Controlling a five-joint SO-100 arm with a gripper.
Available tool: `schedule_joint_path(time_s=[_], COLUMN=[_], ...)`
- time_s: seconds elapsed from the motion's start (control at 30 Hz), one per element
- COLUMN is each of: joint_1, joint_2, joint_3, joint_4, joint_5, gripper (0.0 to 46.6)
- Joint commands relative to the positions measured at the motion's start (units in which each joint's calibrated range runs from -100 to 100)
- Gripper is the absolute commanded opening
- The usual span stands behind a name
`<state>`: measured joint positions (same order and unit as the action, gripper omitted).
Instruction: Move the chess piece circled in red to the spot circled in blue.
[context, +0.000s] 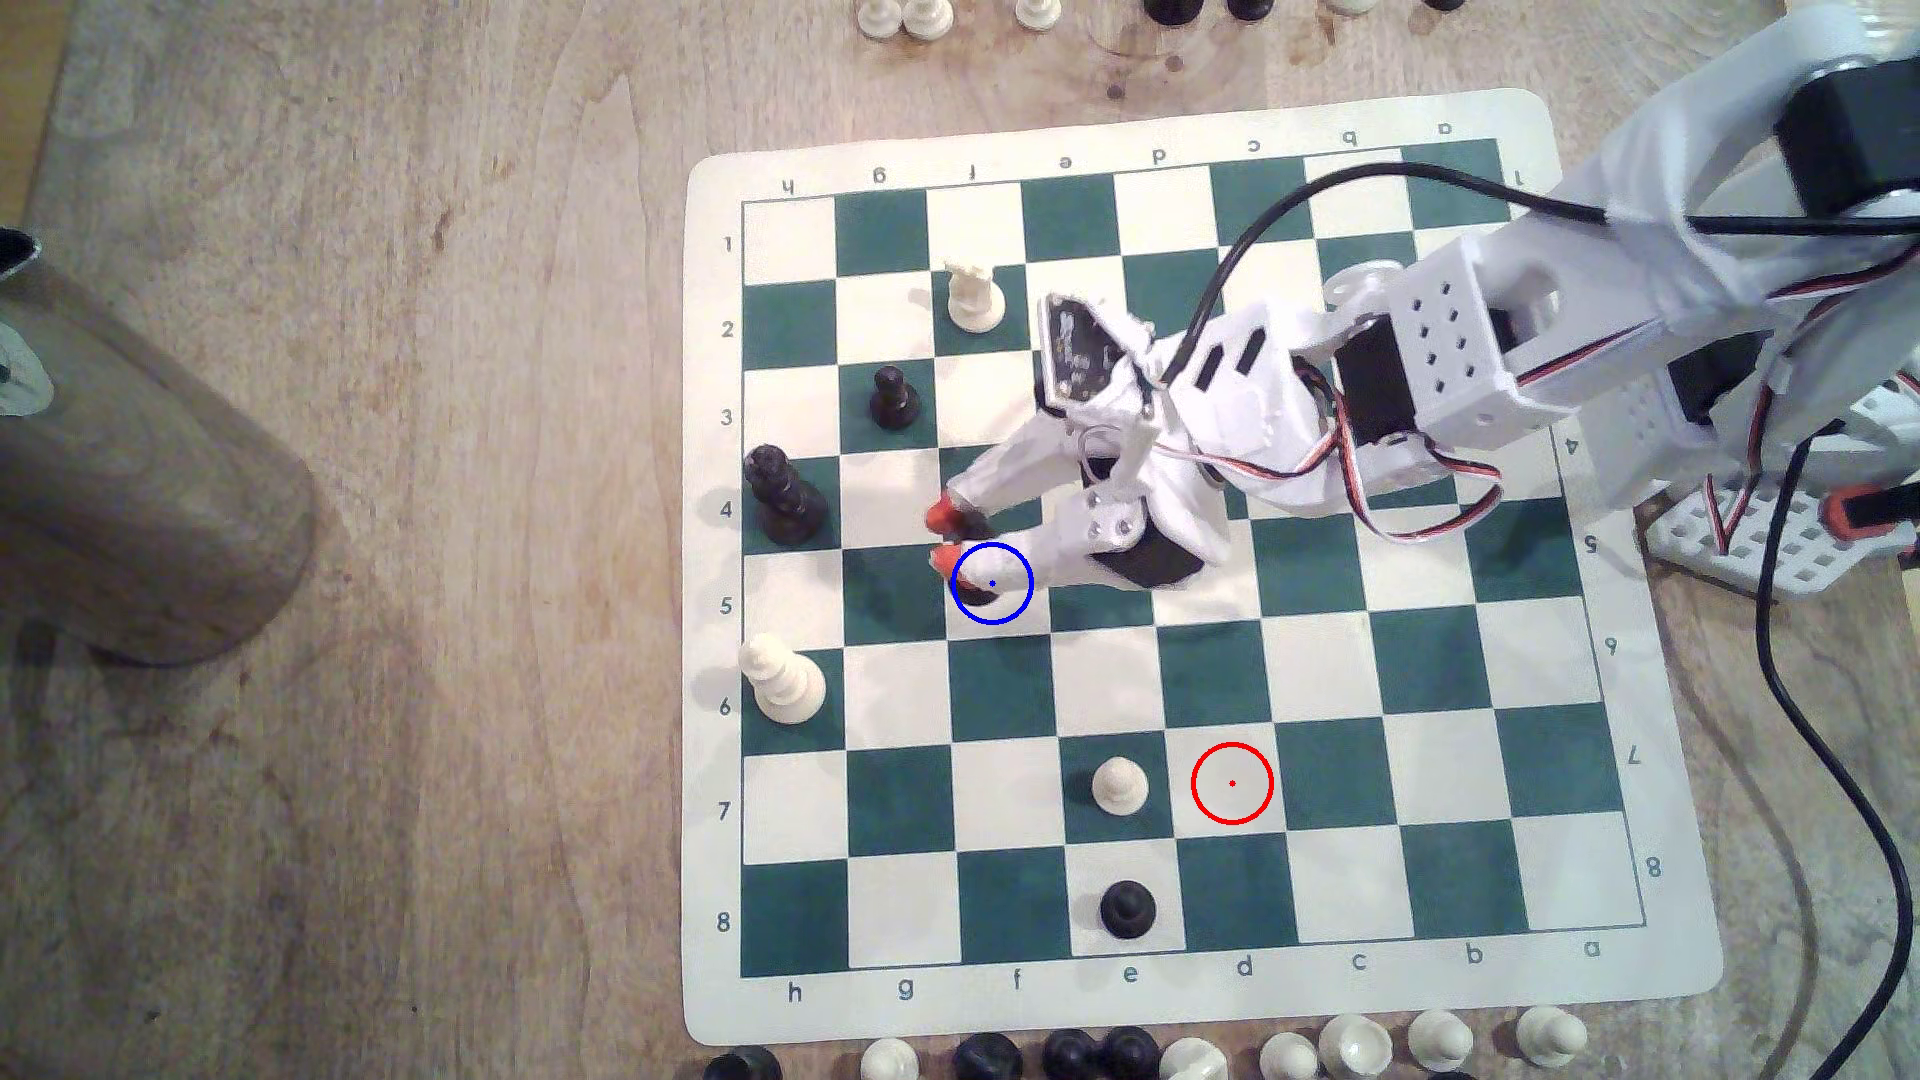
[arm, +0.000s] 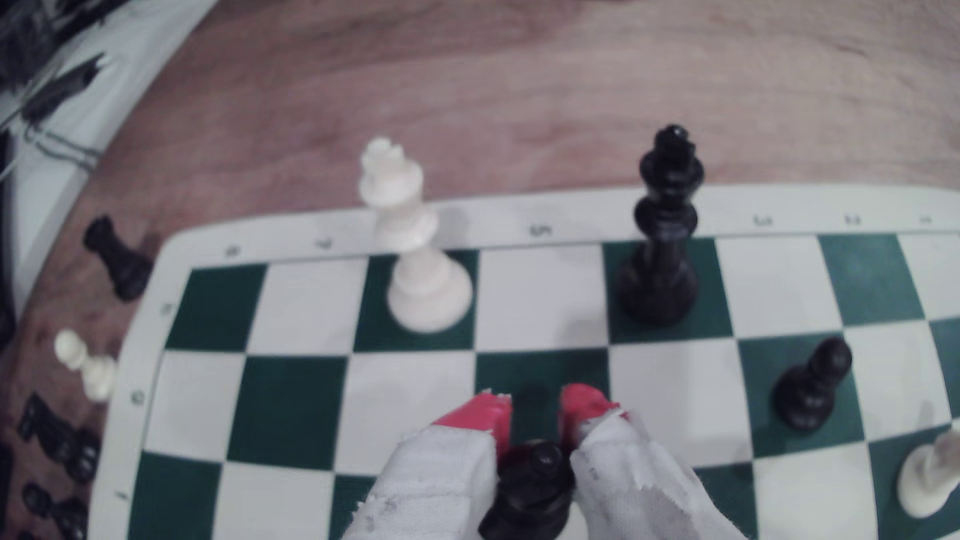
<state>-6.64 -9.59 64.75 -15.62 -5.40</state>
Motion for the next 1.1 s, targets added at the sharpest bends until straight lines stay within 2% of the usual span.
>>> schedule_joint_path(time_s=[0.0,0.97,1.03,1.07], joint_1=[-0.44,-0.52,-0.52,-0.52], joint_2=[1.19,6.11,5.60,5.26], joint_3=[-1.74,-5.91,-5.64,-5.46], joint_4=[-1.66,-0.93,-0.27,0.71], joint_5=[0.54,1.81,1.90,1.90], gripper=[0.3,0.3,2.5,7.1])
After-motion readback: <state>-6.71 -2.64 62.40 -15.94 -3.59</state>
